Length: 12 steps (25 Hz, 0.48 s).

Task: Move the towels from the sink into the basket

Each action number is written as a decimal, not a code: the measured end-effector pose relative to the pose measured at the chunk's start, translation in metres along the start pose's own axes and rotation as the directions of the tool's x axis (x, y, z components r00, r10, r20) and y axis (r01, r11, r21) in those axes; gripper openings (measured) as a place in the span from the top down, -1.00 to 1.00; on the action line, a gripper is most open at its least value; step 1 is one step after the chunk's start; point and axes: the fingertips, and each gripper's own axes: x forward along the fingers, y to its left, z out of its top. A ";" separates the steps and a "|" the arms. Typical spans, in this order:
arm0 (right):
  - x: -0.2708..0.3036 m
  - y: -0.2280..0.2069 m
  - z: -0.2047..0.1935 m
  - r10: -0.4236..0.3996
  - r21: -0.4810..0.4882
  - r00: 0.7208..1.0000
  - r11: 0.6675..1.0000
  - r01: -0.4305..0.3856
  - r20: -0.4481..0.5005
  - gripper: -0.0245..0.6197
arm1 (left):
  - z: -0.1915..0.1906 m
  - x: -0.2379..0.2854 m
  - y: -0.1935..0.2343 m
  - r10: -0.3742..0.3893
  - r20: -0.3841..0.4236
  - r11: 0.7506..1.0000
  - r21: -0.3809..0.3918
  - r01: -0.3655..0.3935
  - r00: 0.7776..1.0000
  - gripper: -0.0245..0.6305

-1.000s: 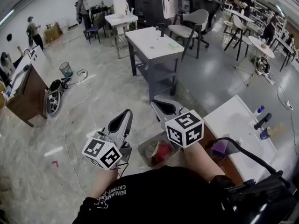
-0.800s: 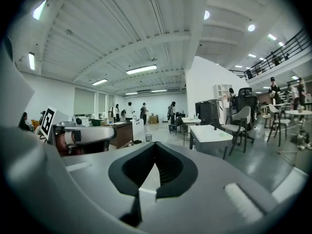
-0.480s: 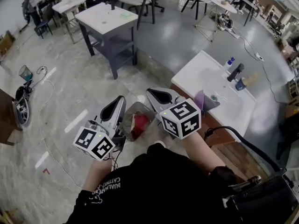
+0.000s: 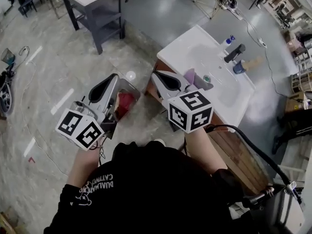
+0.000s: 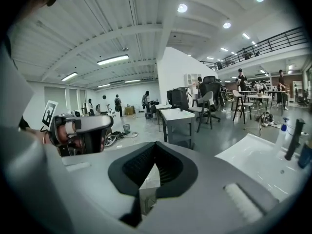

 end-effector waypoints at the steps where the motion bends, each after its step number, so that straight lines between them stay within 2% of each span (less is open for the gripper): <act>1: -0.005 -0.007 -0.006 0.002 0.011 1.000 1.000 -0.002 -0.009 0.91 | -0.006 0.006 -0.002 0.007 -0.006 1.000 -0.008 -0.007 1.000 0.92; 12: -0.059 -0.110 -0.091 0.012 0.095 0.991 0.995 0.000 -0.134 0.91 | -0.085 0.065 -0.035 0.057 -0.055 0.998 -0.035 -0.059 0.997 0.92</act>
